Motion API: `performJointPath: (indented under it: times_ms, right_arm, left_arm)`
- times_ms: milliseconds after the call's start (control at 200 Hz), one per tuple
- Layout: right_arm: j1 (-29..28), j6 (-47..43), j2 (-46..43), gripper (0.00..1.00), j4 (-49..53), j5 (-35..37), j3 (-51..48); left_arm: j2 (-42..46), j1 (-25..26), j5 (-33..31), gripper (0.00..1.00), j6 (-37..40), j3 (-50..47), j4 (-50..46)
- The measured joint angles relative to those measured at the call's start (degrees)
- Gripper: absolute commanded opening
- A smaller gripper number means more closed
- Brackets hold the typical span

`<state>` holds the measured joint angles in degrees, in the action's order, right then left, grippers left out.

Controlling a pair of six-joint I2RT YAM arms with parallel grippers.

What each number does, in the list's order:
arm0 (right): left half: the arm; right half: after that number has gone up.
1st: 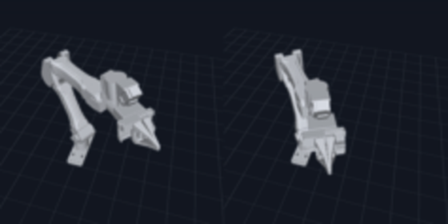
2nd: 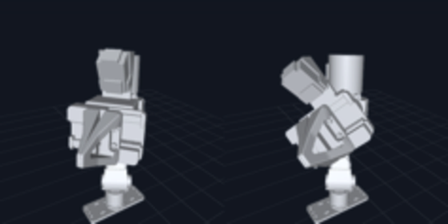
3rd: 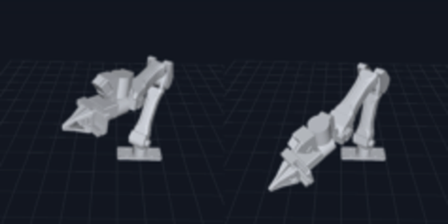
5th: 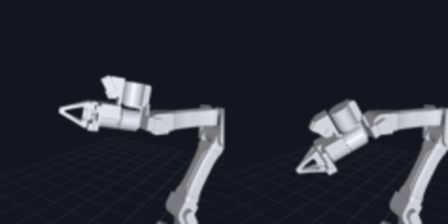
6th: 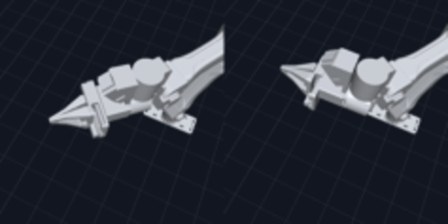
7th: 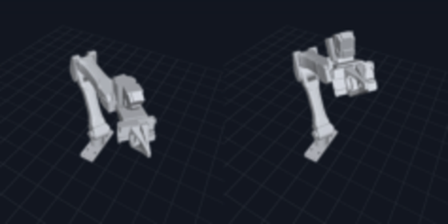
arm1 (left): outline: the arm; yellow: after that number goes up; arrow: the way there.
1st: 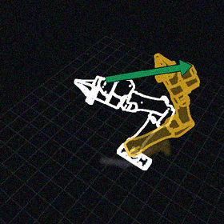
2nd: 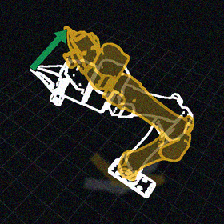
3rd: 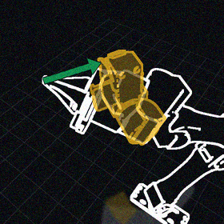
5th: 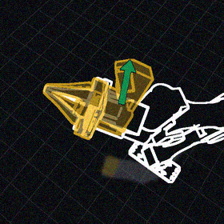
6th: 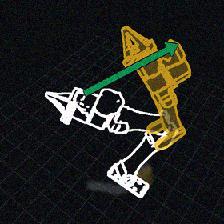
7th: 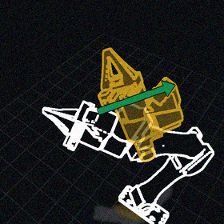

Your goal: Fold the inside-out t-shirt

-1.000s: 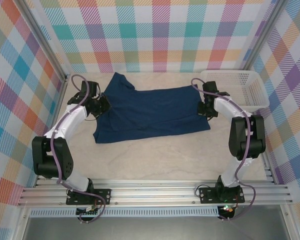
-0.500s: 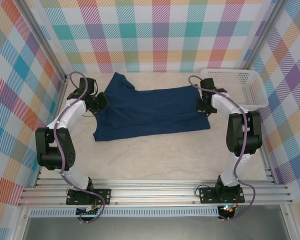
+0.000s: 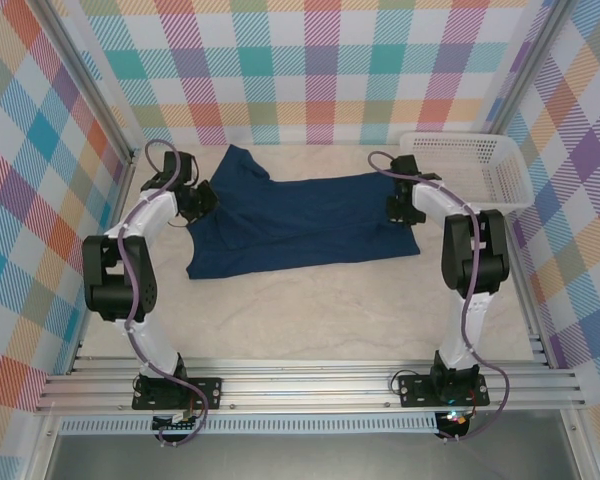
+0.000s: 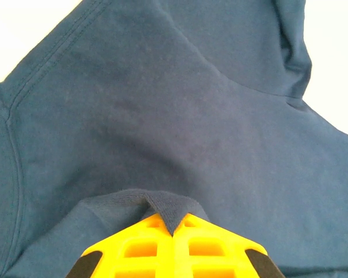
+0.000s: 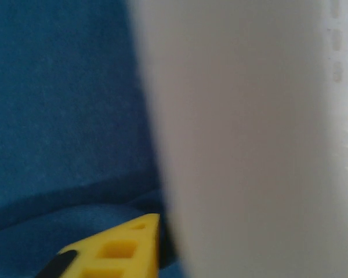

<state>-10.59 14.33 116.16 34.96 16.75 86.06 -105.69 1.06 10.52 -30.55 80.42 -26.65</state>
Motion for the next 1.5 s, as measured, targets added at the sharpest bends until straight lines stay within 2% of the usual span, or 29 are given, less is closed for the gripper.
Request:
performJointPath:
  times_ms: [100, 225, 360, 470, 565, 655, 835, 1105, 1215, 1415, 1505]
  right_arm:
    - [-0.35, -0.20, 0.39, 0.39, -0.48, -0.04, 0.33]
    - [-0.66, -0.24, -0.35, 0.43, -0.83, -1.22, 0.13]
    - [-0.66, -0.15, -6.21, 0.49, -2.54, -4.92, -5.01]
    - [-0.66, 0.09, -14.14, 0.52, -3.61, -8.92, -10.62]
    - [-0.85, 0.59, -20.55, 0.52, -5.49, -12.94, -14.78]
    - [-1.66, 1.33, -23.43, 0.52, -6.56, -15.98, -16.81]
    - [-3.50, 2.01, -23.65, 0.53, -7.13, -19.74, -17.81]
    - [-3.91, 2.36, -23.65, 0.53, -7.45, -20.50, -18.45]
    - [-3.91, 2.36, -23.65, 0.53, -7.56, -20.50, -19.19]
    - [-3.91, 2.36, -23.65, 0.53, -7.56, -20.46, -19.56]
    - [-3.91, 2.36, -23.65, 0.53, -7.56, -20.44, -19.61]
  left_arm:
    - [-4.09, 0.00, -0.09, 0.29, 0.31, 2.43, 0.76]
    - [-7.87, 0.00, -0.33, 0.46, 0.50, 5.07, 1.46]
    - [-7.10, -0.02, -1.68, 0.54, 0.17, 4.52, 2.14]
    - [0.17, 0.33, -0.76, 0.56, -0.72, -4.57, 6.32]
    - [8.17, 1.33, 0.55, 0.56, -1.60, -13.84, 7.50]
    - [11.17, 3.19, 1.75, 0.55, -1.81, -18.25, 8.20]
    - [8.68, 6.69, 2.10, 0.52, -1.57, -19.91, 9.84]
    - [4.04, 6.91, 1.31, 0.50, -1.29, -19.89, 10.51]
    - [3.45, 7.10, 0.92, 0.42, -1.05, -19.87, 10.56]
    - [1.68, 7.10, 0.76, 0.19, -0.07, -19.69, 10.73]
    - [1.64, 7.10, 0.81, 0.13, 0.17, -19.15, 10.51]
